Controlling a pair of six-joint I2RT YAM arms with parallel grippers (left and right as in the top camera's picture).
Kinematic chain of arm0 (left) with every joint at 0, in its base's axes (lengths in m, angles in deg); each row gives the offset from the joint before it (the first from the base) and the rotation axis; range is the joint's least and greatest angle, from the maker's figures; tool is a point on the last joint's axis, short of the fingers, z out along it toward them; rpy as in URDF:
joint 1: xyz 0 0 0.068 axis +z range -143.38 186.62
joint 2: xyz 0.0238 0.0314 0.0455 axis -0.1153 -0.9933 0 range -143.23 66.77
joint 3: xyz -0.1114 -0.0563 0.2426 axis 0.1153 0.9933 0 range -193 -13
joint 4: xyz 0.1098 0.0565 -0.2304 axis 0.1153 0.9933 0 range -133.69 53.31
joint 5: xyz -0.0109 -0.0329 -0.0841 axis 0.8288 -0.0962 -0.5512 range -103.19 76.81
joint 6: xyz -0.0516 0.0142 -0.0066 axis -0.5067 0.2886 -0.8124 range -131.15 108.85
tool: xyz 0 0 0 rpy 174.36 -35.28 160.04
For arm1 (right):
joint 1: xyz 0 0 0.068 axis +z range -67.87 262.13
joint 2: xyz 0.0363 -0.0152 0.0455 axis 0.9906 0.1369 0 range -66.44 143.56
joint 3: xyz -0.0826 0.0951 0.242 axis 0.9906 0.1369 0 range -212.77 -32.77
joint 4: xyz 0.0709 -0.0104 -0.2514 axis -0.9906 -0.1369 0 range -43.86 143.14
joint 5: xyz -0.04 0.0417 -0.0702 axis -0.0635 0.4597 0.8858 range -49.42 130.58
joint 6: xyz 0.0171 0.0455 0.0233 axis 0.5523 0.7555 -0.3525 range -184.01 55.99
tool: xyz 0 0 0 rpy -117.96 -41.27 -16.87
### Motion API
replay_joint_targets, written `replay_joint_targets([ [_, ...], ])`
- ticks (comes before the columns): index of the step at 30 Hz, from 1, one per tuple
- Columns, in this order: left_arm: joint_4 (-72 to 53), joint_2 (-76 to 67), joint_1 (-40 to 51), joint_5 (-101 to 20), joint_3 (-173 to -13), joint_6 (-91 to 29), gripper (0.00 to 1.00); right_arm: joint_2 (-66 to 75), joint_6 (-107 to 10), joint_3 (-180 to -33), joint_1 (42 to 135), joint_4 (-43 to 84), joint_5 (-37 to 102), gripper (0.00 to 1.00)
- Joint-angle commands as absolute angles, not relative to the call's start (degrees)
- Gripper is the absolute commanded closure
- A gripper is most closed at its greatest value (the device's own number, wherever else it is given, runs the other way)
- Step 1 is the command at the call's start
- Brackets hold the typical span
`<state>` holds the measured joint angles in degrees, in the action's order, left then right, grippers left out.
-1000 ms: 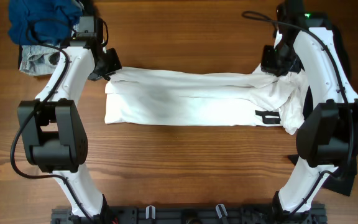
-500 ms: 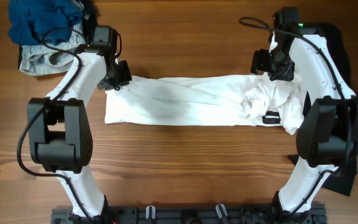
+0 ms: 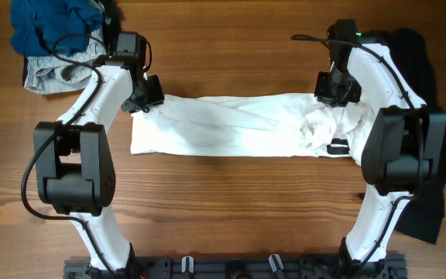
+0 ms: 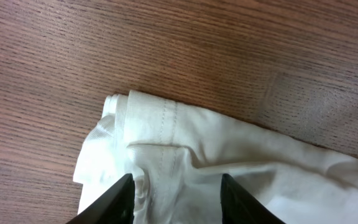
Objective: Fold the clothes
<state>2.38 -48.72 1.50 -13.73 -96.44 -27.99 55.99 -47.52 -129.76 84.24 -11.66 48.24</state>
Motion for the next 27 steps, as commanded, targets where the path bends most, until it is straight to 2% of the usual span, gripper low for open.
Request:
replay_joint_targets([
  [1,2.4,-46.9,1.6,-14.2,-95.8,-28.0,0.55,56.7,-46.9,-131.0,84.5,-11.0,51.3,0.96],
  [5,2.4,-46.9,1.6,-14.2,-95.8,-27.9,0.55,55.4,-46.0,-140.3,82.8,-13.7,50.1,0.96],
  [9,2.0,-46.9,1.6,-14.2,-95.8,-27.9,0.54,55.2,-47.5,-144.5,79.3,-9.5,44.6,0.96],
  [14,2.0,-46.9,1.6,-14.2,-95.8,-27.9,0.53,55.0,-47.4,-144.5,75.1,-20.6,44.3,0.96],
  [18,2.0,-46.9,1.6,-14.2,-95.8,-27.9,0.53,54.9,-48.9,-144.0,71.7,-24.7,44.4,0.96],
  [20,2.2,-46.9,1.6,-14.1,-95.8,-27.9,0.49,54.9,-48.9,-143.6,70.3,-25.9,44.4,0.95],
  [22,3.3,-46.9,1.6,-12.5,-95.8,-27.9,0.48,54.9,-49.9,-143.6,69.5,-27.6,44.4,0.74],
  [23,4.0,-46.9,1.8,-12.0,-95.8,-27.6,0.48,54.9,-51.3,-143.6,69.3,-28.4,44.4,0.51],
  [24,5.0,-46.9,2.2,-12.0,-95.8,-25.4,0.43,54.9,-52.4,-143.6,69.2,-29.9,44.4,0.43],
  [27,7.0,-46.9,4.9,-12.3,-95.8,-22.9,0.33,54.3,-53.6,-143.7,69.3,-31.8,44.1,0.38],
])
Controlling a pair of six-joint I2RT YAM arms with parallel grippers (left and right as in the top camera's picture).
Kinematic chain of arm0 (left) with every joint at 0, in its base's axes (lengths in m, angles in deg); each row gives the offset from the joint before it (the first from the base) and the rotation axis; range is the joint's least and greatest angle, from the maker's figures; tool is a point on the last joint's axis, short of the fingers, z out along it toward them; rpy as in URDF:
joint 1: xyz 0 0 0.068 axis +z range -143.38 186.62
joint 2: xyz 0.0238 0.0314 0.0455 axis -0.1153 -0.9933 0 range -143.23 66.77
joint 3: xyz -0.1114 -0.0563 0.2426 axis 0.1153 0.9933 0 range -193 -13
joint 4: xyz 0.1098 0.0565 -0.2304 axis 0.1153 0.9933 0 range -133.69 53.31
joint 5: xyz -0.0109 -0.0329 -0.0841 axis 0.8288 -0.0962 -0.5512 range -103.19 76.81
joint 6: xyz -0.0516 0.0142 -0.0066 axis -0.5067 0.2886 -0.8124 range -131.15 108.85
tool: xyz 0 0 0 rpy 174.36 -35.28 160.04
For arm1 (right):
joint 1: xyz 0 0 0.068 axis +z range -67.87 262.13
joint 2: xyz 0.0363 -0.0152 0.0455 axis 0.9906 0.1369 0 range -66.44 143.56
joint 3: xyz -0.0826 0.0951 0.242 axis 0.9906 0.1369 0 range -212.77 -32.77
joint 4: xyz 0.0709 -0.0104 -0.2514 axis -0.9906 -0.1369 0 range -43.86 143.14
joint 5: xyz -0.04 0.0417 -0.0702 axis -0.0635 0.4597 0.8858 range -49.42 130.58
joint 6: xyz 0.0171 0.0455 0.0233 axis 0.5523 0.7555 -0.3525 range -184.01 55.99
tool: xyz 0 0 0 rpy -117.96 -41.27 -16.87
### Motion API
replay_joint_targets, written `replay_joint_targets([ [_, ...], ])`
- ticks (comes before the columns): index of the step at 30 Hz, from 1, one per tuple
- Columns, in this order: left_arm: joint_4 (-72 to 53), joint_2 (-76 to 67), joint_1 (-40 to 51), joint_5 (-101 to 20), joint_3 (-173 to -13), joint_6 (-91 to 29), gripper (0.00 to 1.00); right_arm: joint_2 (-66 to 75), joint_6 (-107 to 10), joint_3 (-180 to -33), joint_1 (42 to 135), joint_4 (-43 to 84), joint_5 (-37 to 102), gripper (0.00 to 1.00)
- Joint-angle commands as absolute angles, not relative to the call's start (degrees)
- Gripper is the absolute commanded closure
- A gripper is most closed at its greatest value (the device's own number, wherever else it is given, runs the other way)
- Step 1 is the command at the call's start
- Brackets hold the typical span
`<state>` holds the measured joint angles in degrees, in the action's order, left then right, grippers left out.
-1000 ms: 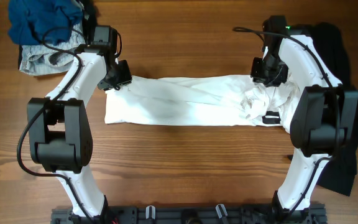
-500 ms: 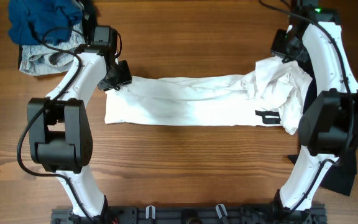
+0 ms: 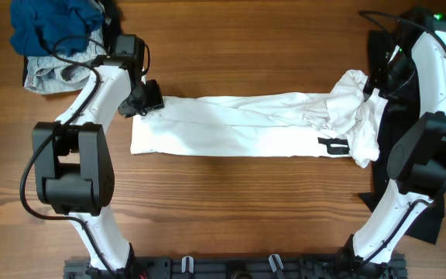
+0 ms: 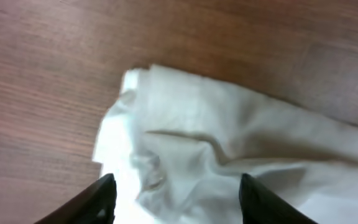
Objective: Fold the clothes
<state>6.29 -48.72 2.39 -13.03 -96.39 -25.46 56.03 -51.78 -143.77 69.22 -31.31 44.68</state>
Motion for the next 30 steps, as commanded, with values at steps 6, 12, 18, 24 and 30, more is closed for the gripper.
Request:
replay_joint_targets([
  [6,5.4,-47.0,9.5,-27.3,-95.7,-5.5,0.00,53.4,-55.3,-143.7,69.3,-29.4,39.2,0.36],
  [12,5.4,-48.6,9.0,-33.1,-91.3,5.2,0.00,53.4,-55.0,-143.7,69.3,-29.5,38.4,0.34],
  [18,-3.4,-48.7,9.0,-29.6,-80.4,5.1,0.00,53.4,-54.9,-143.7,69.4,-28.9,37.4,0.34],
  [24,-8.6,-48.7,9.0,-29.1,-77.6,4.4,0.00,53.4,-54.9,-143.7,69.4,-28.0,35.8,0.34],
  [30,-10.1,-48.6,9.0,-28.6,-77.7,-2.7,0.12,53.4,-54.9,-143.7,69.4,-27.8,35.8,0.34],
])
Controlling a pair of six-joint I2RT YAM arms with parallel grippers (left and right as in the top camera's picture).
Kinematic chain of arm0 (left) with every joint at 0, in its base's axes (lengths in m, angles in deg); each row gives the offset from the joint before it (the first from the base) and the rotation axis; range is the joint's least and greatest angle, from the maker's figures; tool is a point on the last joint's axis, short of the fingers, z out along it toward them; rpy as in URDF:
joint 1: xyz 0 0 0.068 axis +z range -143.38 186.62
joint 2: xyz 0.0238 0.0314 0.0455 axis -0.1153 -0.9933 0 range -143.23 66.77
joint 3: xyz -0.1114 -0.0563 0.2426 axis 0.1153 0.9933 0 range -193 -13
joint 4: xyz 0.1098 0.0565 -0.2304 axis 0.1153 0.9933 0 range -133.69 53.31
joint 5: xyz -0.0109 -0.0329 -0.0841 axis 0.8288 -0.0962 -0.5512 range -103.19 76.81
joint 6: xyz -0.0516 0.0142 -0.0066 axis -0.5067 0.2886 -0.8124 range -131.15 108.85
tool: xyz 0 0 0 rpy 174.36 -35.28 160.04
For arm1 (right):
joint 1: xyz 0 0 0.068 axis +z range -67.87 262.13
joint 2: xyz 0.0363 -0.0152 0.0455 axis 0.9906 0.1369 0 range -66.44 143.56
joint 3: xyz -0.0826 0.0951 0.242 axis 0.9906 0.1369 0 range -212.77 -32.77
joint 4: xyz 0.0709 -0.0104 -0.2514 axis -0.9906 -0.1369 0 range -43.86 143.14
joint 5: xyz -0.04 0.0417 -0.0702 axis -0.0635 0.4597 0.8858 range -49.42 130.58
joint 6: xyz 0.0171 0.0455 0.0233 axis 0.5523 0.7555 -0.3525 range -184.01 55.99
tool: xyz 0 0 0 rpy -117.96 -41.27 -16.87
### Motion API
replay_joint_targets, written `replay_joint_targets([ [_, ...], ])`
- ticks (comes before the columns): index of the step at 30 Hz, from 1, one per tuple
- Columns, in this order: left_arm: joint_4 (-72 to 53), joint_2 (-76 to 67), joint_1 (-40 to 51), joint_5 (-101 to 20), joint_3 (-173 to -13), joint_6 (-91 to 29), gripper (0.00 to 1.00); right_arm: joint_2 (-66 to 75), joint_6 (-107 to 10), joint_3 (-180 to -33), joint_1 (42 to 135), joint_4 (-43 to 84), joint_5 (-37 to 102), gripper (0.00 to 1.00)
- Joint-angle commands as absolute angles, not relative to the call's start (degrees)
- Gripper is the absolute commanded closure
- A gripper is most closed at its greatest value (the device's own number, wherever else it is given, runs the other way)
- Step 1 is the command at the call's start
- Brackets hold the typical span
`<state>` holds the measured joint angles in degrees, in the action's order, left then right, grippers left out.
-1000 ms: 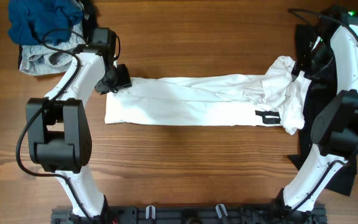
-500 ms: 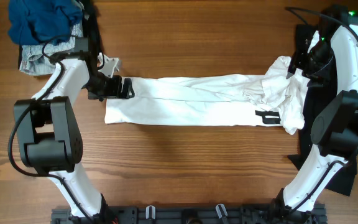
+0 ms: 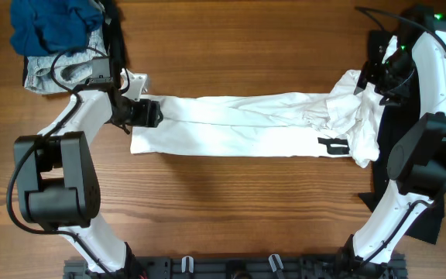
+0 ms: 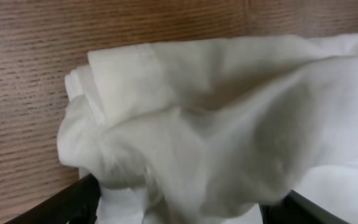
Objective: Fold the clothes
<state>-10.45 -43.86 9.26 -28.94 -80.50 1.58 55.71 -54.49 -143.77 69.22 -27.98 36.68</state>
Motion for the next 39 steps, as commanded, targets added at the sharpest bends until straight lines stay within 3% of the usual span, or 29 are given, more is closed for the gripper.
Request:
replay_joint_targets([
  [1,-9.3,-48.3,9.0,-31.0,-78.1,-2.6,0.09,53.4,-54.9,-143.7,69.4,-27.6,35.7,0.33],
  [5,-1.4,-44.9,9.0,-32.6,-82.1,-2.6,0.01,53.4,-55.0,-143.7,69.4,-27.4,34.7,0.33],
  [14,-1.6,-41.9,9.0,-19.3,-83.8,-2.6,0.00,53.4,-55.0,-143.7,69.4,-27.2,34.7,0.33],
  [24,-6.9,-49.2,8.4,-30.8,-83.0,-2.6,0.01,53.4,-55.0,-143.7,69.4,-27.2,34.5,0.33],
  [26,-6.8,-50.3,7.7,-30.8,-83.0,-2.7,0.13,53.4,-55.0,-143.7,69.4,-27.0,34.5,0.33],
  [27,-6.8,-50.7,7.4,-30.8,-83.0,-2.7,0.27,53.4,-55.0,-143.7,69.4,-26.8,34.5,0.33],
  [29,-6.9,-50.8,6.2,-30.8,-83.0,-4.7,0.66,53.4,-54.9,-143.7,69.4,-26.1,34.5,0.33],
  [31,-6.7,-50.8,5.1,-29.8,-83.0,-6.3,0.93,53.4,-54.9,-143.7,69.4,-25.6,33.4,0.33],
  [34,-4.8,-50.7,5.6,-21.8,-83.0,-11.9,0.96,53.4,-54.9,-143.7,69.4,-25.4,33.0,0.33],
  [39,1.4,-46.6,12.7,-21.0,-84.5,-11.0,0.96,53.4,-55.0,-143.6,70.7,-23.2,30.4,0.33],
])
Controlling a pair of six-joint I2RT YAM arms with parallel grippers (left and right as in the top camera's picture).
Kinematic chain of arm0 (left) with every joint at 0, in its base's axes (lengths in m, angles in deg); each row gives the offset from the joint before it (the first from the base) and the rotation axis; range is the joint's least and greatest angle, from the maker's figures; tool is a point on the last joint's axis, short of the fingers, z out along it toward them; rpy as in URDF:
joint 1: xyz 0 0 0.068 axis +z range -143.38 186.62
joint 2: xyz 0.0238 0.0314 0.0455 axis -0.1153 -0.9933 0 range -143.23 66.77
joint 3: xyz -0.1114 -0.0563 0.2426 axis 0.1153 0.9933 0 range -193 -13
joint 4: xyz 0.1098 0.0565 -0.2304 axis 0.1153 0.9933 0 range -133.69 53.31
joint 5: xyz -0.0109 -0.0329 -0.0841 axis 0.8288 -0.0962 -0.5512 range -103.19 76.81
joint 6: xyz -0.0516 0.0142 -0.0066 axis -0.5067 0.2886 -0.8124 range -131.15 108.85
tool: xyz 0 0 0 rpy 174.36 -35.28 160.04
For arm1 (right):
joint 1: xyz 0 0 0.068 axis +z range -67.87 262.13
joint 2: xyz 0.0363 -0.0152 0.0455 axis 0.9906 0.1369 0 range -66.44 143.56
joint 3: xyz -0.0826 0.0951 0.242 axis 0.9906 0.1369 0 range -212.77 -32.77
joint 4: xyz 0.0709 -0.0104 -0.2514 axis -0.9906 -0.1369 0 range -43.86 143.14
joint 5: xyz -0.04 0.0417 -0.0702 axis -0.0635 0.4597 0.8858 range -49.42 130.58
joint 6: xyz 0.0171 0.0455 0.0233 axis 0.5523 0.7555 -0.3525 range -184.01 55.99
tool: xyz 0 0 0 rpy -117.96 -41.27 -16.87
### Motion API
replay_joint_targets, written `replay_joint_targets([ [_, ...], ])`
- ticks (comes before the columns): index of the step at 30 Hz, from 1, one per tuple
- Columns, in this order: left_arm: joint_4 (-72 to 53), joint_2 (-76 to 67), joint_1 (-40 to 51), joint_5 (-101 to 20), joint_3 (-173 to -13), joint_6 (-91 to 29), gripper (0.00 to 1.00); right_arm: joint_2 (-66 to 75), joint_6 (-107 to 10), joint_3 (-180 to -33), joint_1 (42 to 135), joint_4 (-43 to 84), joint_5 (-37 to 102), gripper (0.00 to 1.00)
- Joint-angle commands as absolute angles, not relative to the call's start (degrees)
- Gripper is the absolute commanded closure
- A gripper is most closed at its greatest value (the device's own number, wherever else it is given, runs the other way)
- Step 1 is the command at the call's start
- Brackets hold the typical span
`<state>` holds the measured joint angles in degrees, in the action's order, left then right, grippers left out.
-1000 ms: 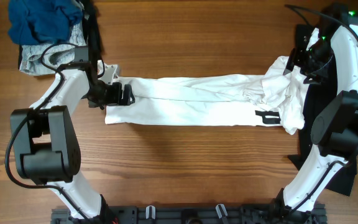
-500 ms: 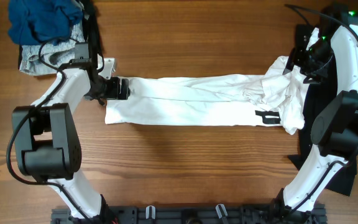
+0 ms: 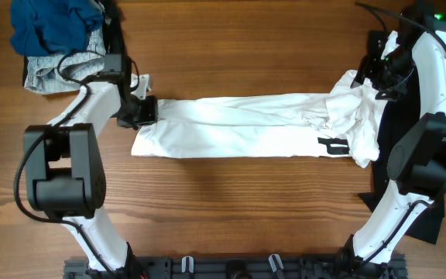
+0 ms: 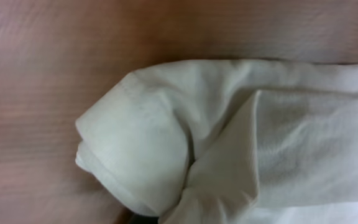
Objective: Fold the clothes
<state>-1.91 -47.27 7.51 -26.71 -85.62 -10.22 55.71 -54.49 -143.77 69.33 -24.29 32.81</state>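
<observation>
A long white garment (image 3: 238, 124) lies stretched across the wooden table, with a black label (image 3: 333, 146) near its crumpled right end. My left gripper (image 3: 144, 111) is at its upper left corner. In the left wrist view that corner (image 4: 142, 143) is bunched into a rounded fold and gathered tight at the bottom edge. It hides the fingers, and the gripper looks shut on it. My right gripper (image 3: 374, 77) is at the far right, against the raised peak of the crumpled end, apparently shut on it.
A pile of blue cloth (image 3: 53, 23) on grey cloth (image 3: 49, 76) sits at the back left corner. A black garment (image 3: 420, 209) lies along the right side under the right arm. The arm bases stand at the front edge.
In the left wrist view the wide-open fingers round the corner no longer show and the cloth is pinched together. The left arm has shifted slightly toward the back. The right arm has barely moved.
First the right gripper was on the crumpled end further in, and the left stood open at the left corner. Then the right gripper was at the far right with the garment stretched out. The left fingers then opened wider round the corner, and now grip it.
</observation>
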Motion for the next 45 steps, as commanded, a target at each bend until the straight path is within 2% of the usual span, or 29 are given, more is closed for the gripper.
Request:
replay_joint_targets([
  [1,3.5,-44.1,14.7,-20.8,-85.7,-9.1,0.96,53.4,-55.0,-143.6,71.8,-22.5,30.4,0.33],
  [5,10.5,-37.6,18.7,-21.8,-92.4,-5.8,0.96,53.4,-55.0,-143.6,74.5,-21.0,30.5,0.33],
  [9,11.2,-35.6,15.7,-29.4,-94.1,-6.2,0.96,53.4,-55.0,-143.6,75.8,-20.4,30.4,0.32],
  [14,10.4,-35.7,3.9,-30.4,-94.1,-12.2,0.96,53.4,-55.0,-143.6,75.9,-20.4,30.4,0.32],
  [20,0.1,-36.6,-13.3,-28.9,-94.1,-20.4,0.96,53.4,-55.1,-143.6,75.9,-20.4,30.5,0.32],
  [24,-0.4,-39.3,-17.5,-26.2,-94.1,-21.1,0.79,53.4,-56.4,-143.6,75.9,-20.6,30.5,0.32],
  [25,-0.5,-39.8,-17.7,-26.2,-94.1,-21.1,0.60,53.4,-56.5,-143.6,75.9,-20.7,30.5,0.32],
  [26,-0.6,-40.1,-17.9,-26.2,-94.1,-21.0,0.30,53.4,-56.5,-143.6,75.9,-20.8,30.5,0.32],
  [27,-0.8,-40.1,-17.9,-26.2,-94.1,-21.0,0.06,53.4,-56.5,-143.6,75.9,-21.0,30.5,0.32],
  [28,-1.1,-40.1,-17.9,-26.2,-94.1,-21.1,0.00,53.4,-56.5,-143.6,75.9,-21.2,30.5,0.32],
  [35,-2.3,-40.1,-17.9,-28.8,-94.1,-22.2,0.00,53.4,-54.3,-143.6,76.1,-18.2,29.2,0.32],
  [38,1.4,-40.1,-17.9,-28.9,-94.1,-23.1,0.00,53.4,-53.5,-143.6,76.2,-14.9,22.5,0.32],
  [45,4.5,-40.1,-18.8,-29.0,-94.0,-23.4,0.00,53.4,-54.2,-143.6,76.3,-15.3,22.5,0.32],
])
